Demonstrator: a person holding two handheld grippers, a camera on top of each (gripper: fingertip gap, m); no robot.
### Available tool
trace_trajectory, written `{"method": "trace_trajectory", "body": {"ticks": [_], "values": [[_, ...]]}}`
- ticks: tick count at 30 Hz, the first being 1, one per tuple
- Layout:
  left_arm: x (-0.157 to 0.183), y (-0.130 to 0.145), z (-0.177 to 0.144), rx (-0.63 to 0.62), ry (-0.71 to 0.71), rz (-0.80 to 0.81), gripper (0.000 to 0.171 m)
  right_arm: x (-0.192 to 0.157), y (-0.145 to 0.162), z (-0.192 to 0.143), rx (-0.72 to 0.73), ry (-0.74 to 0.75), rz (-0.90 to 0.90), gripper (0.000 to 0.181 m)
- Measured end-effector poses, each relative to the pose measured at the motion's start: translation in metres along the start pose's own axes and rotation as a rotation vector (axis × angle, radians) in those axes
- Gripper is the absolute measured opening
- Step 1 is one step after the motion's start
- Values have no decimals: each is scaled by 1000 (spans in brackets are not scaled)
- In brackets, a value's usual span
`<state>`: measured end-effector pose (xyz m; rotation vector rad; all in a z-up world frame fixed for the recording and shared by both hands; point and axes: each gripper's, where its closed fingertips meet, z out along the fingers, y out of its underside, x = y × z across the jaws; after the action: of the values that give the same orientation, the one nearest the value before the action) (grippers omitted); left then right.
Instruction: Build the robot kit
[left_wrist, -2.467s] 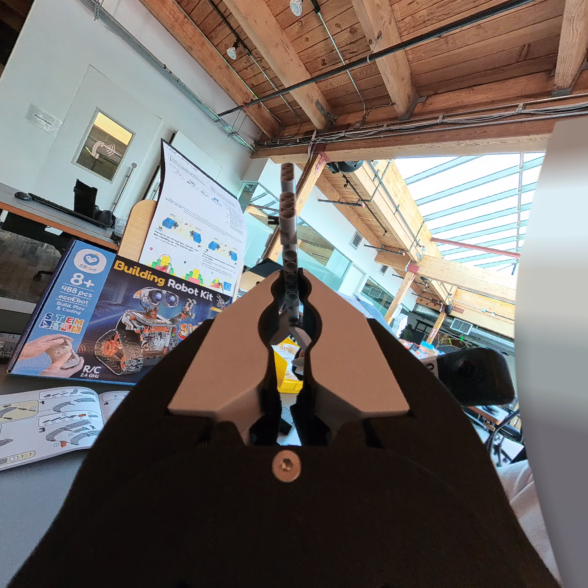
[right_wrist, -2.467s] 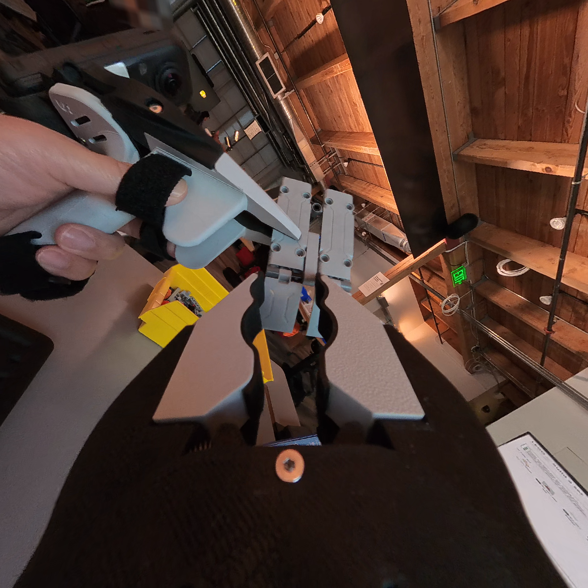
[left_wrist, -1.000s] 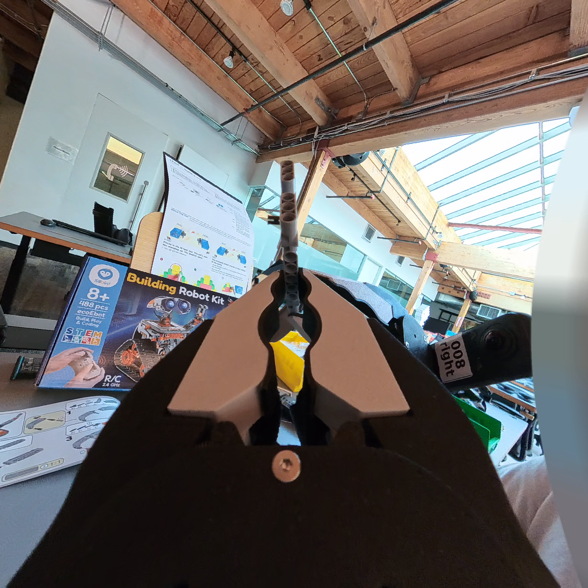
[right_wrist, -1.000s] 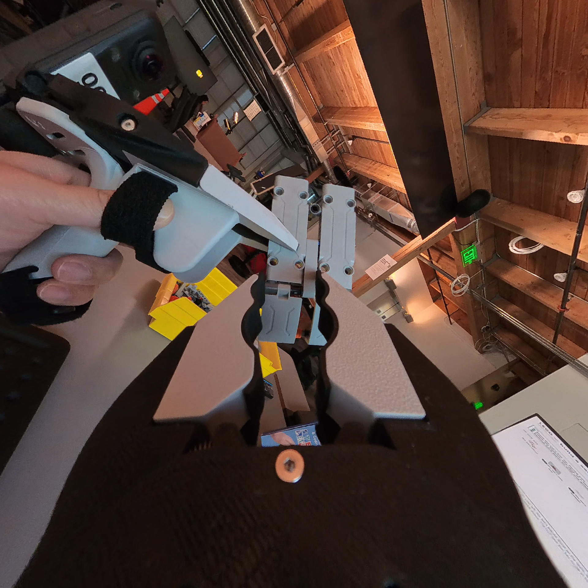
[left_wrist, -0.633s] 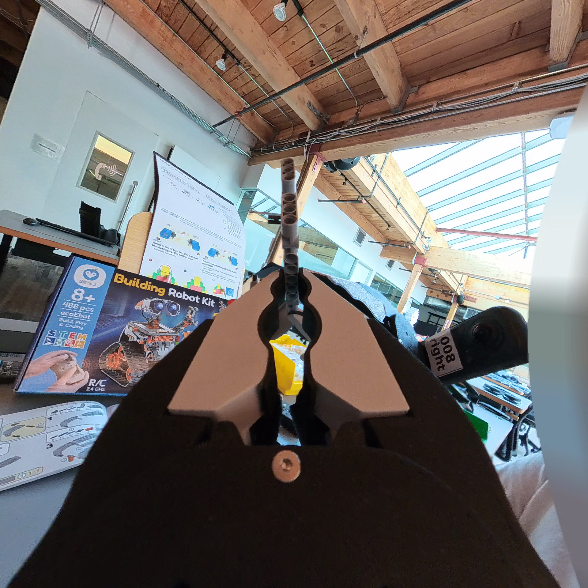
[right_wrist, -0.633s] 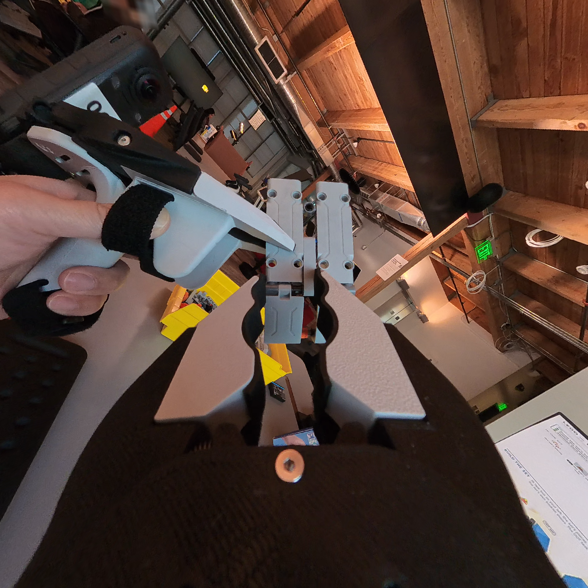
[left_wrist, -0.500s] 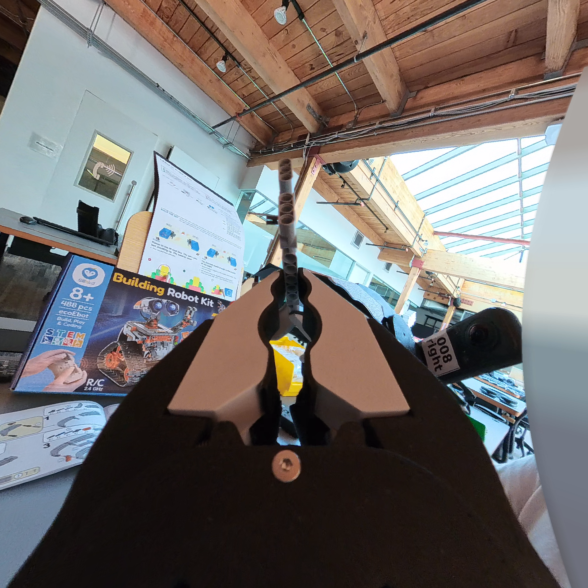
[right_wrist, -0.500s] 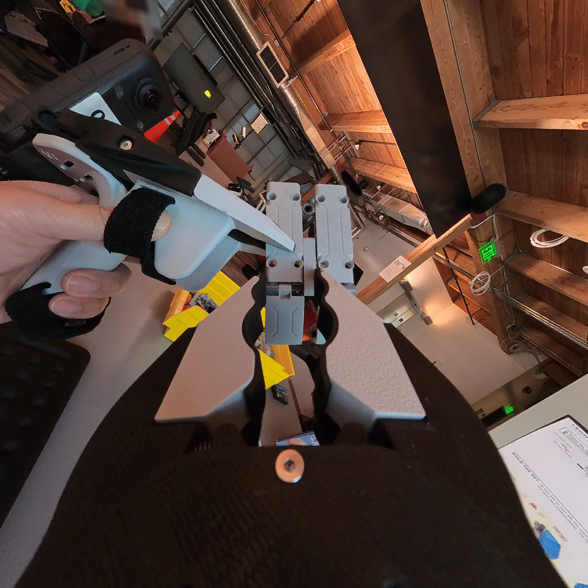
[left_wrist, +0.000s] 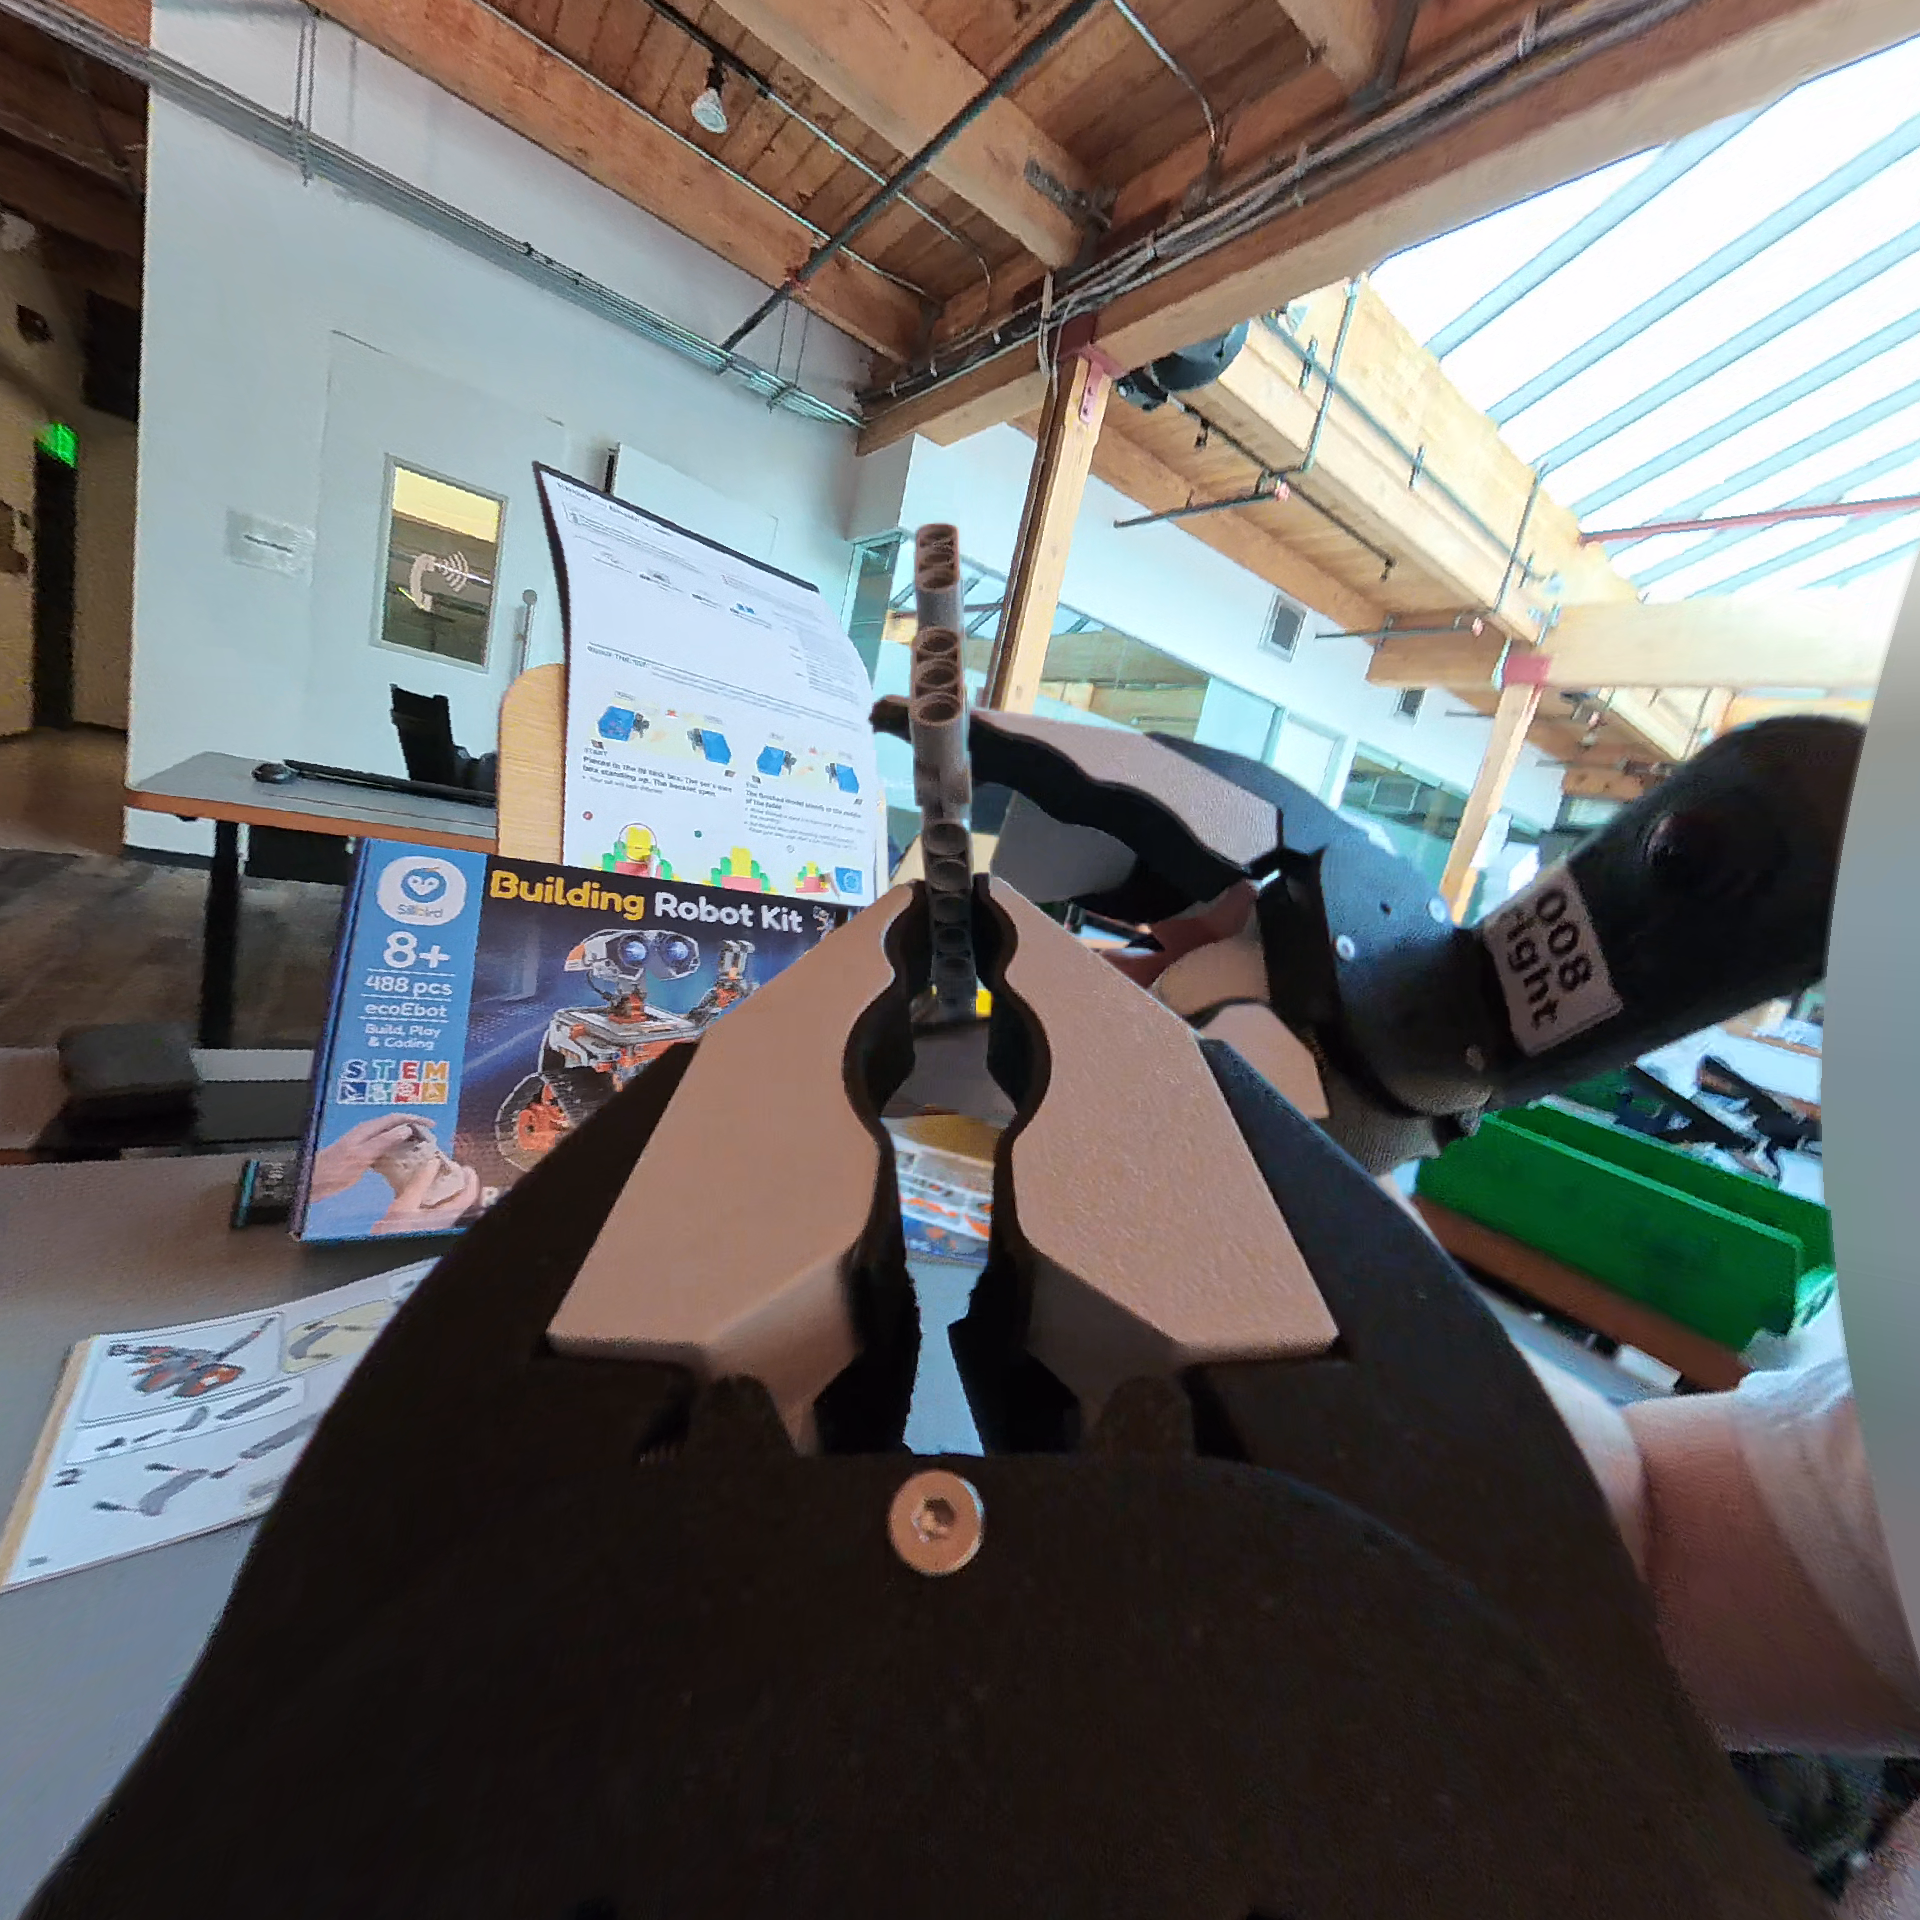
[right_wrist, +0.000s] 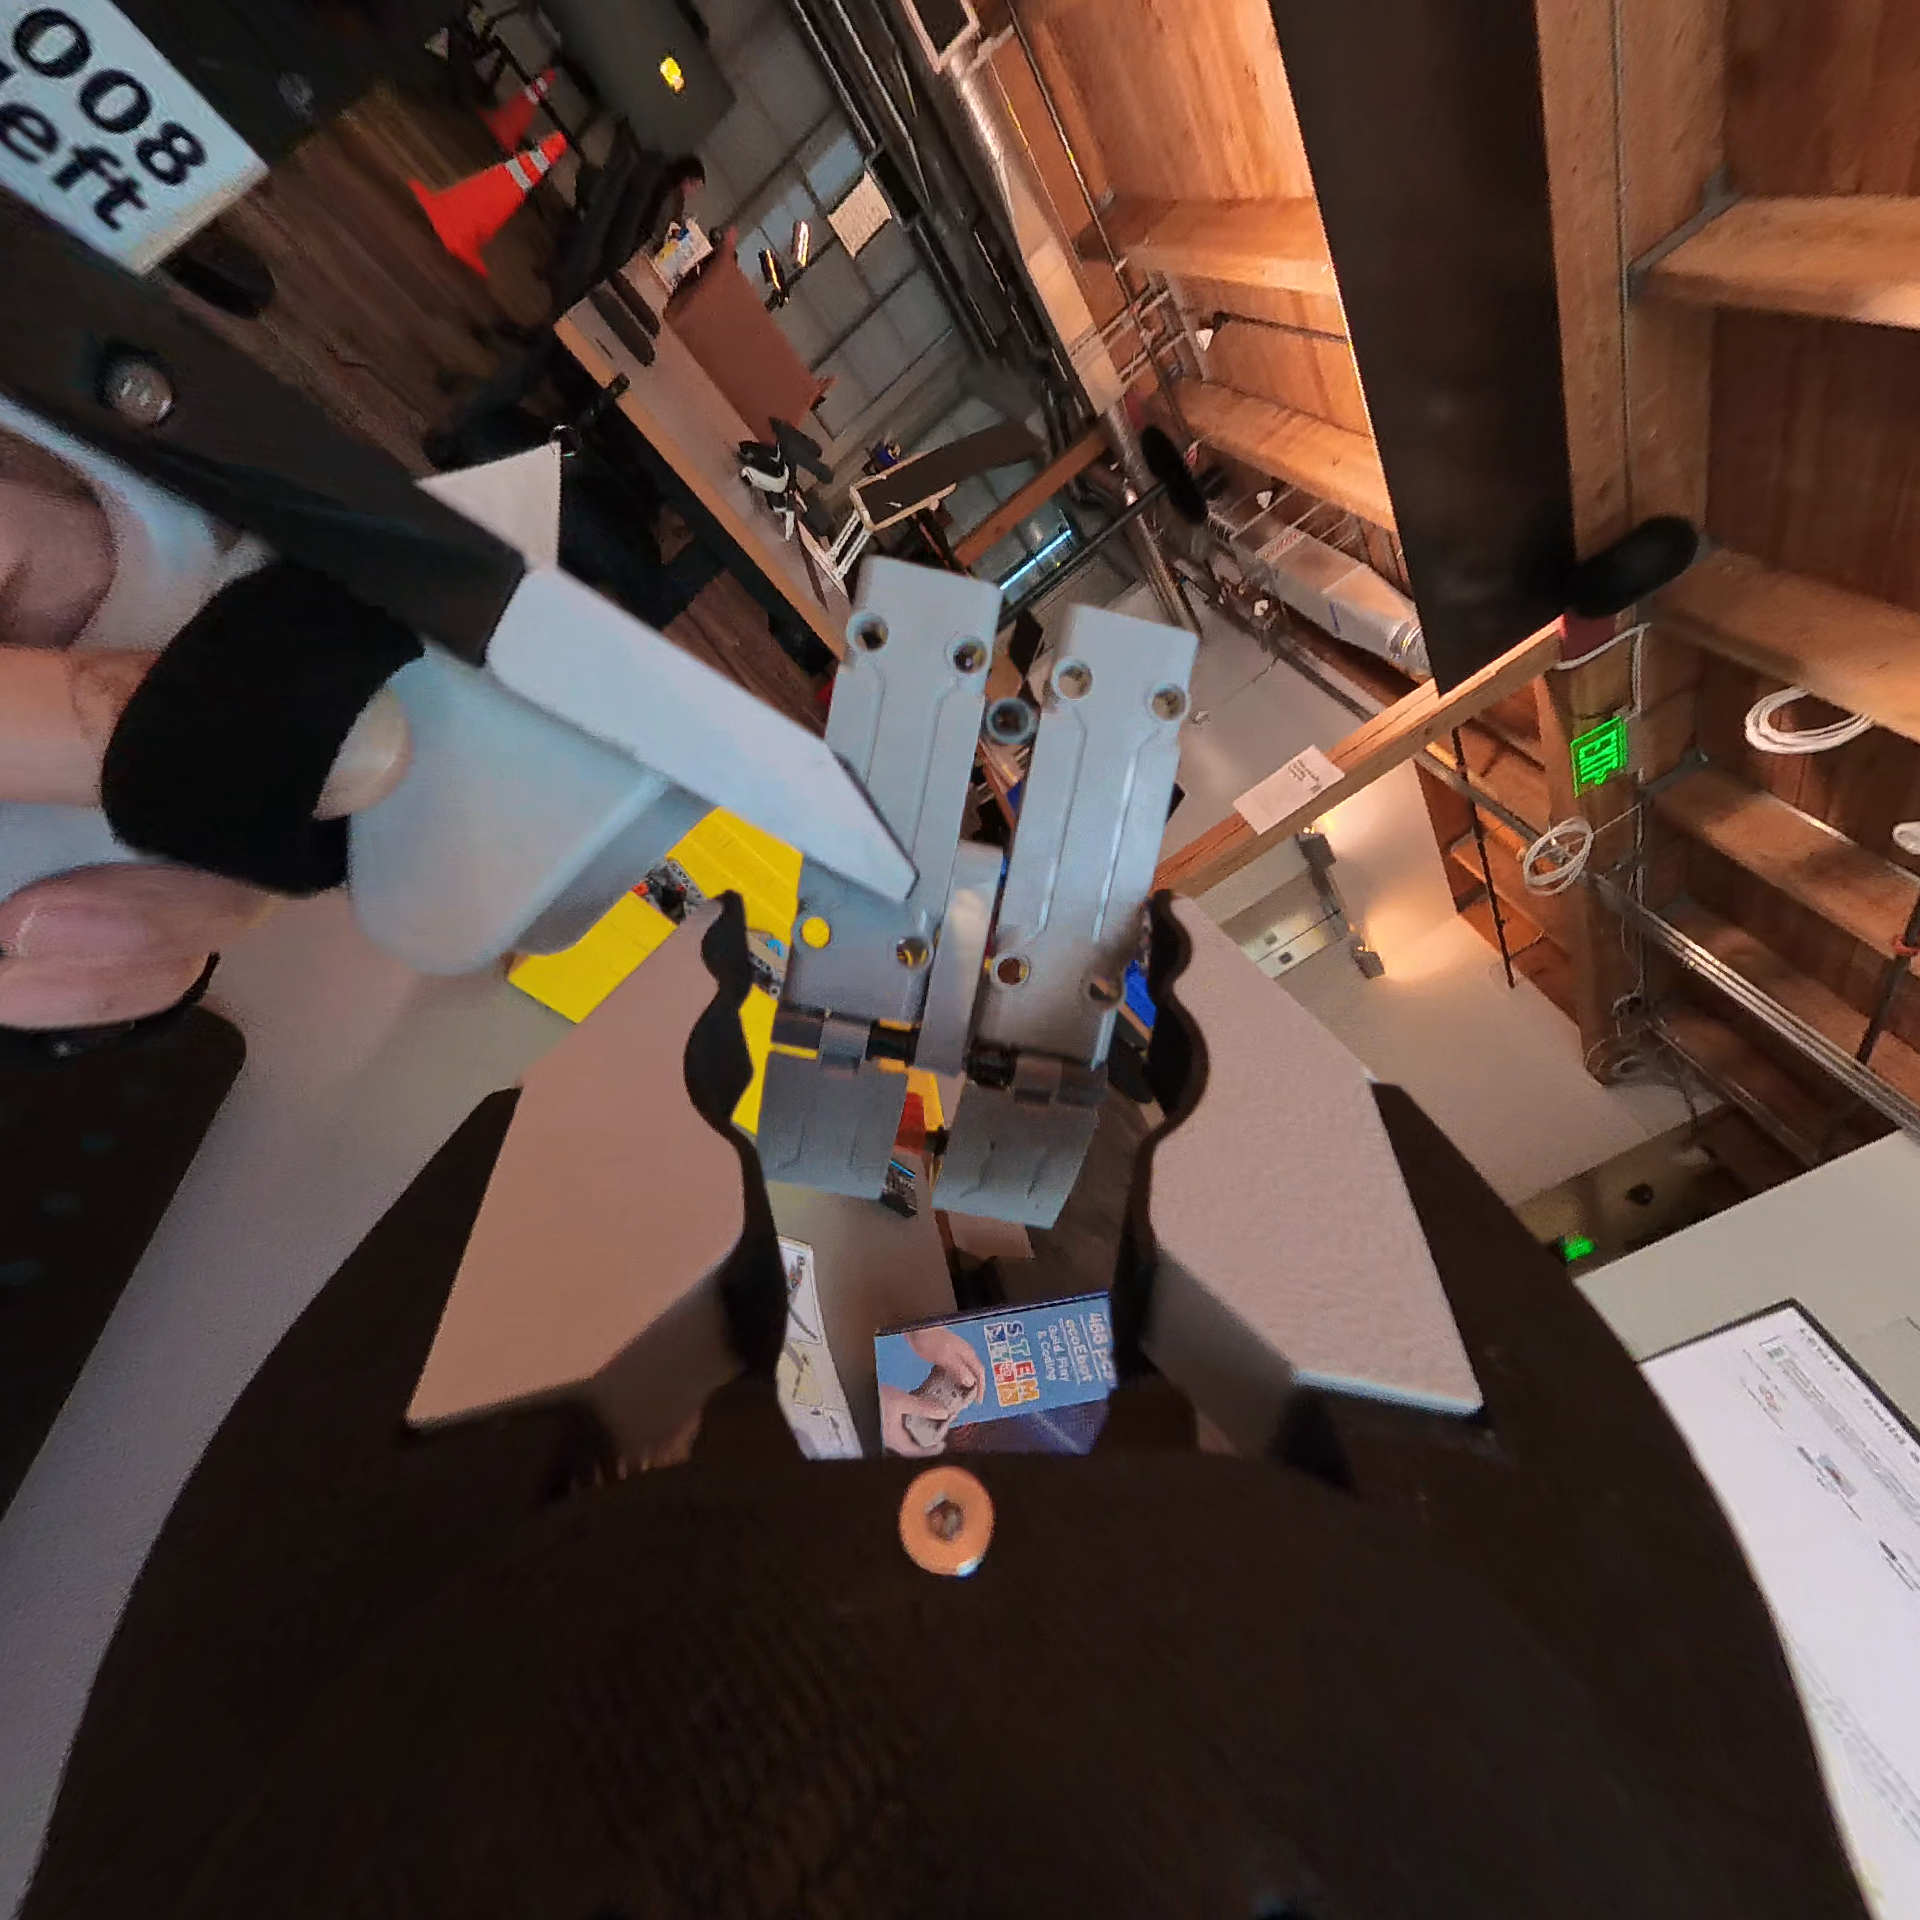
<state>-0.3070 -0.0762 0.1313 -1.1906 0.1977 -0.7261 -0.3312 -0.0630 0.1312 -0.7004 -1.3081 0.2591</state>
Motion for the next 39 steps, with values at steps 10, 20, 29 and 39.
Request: {"method": "trace_trajectory", "body": {"ticks": [10, 20, 29, 39], "values": [[-1, 11, 1, -24, 15, -39, 5, -1, 4, 0, -7, -2, 56, 66], [-10, 21, -3, -74, -19, -39, 5, -11, 14, 5, -29, -29, 54, 66], [-24, -1, -32, -241, 71, 120, 61, -18, 28, -7, -22, -283, 150, 67], [38, 5, -24, -449, 277, 774, 95, -48, -12, -46, 216, -585, 178, 67]]}}
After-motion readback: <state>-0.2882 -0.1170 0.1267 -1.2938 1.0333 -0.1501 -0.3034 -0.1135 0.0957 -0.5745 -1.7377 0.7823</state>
